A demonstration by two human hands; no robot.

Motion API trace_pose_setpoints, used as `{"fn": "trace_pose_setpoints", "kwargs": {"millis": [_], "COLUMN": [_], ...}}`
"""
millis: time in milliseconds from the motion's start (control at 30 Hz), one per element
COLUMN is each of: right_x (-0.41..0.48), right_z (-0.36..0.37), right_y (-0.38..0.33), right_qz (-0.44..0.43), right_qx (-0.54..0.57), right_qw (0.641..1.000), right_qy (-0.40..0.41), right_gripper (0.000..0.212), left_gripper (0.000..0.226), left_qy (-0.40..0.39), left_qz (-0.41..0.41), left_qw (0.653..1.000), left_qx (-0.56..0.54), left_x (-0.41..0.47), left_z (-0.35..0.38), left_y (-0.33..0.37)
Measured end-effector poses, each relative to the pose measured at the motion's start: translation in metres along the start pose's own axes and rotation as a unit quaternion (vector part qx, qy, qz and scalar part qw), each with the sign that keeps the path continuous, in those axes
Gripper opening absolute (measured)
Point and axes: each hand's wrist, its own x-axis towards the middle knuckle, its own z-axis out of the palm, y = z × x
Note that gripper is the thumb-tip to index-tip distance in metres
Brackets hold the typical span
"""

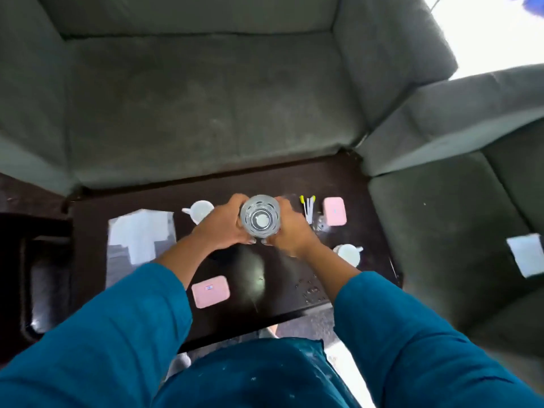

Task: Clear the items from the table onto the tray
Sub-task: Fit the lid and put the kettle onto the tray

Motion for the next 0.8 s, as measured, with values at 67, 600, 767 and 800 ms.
{"fn": "trace_pose_setpoints", "kwargs": {"millis": [67,600,767,800], "right_x": [-0.004,0.056,0.071,0.072], "right_z": [0.004,0.072,0.073,0.073], "right_y": [0.032,0.121,0.122,0.122], "right_qz": [0.019,0.018,0.025,0.029], "right_qx": [0.015,-0.002,0.007,0.011], "right_qw": [1.0,1.0,0.999,0.999], "right_qy": [0.002,-0.017,-0.022,-0.024], "right_gripper": [0.078,0.08,0.08,0.079], "left_gripper": [0.08,0.102,0.105,0.105], "left_qy": [-0.043,-0.084,-0.089,-0.089], "left_qz": [-0.007,-0.11,-0.107,-0.104], "left_qw": [0.999,0.989,0.99,0.991], "left_qx": [-0.01,-0.061,-0.022,-0.01], "left_x": [0.01,0.064,0.077,0.079], "left_z": [0.031,0.11,0.109,0.108], "left_y": [-0.003,-0.083,-0.086,-0.085]}}
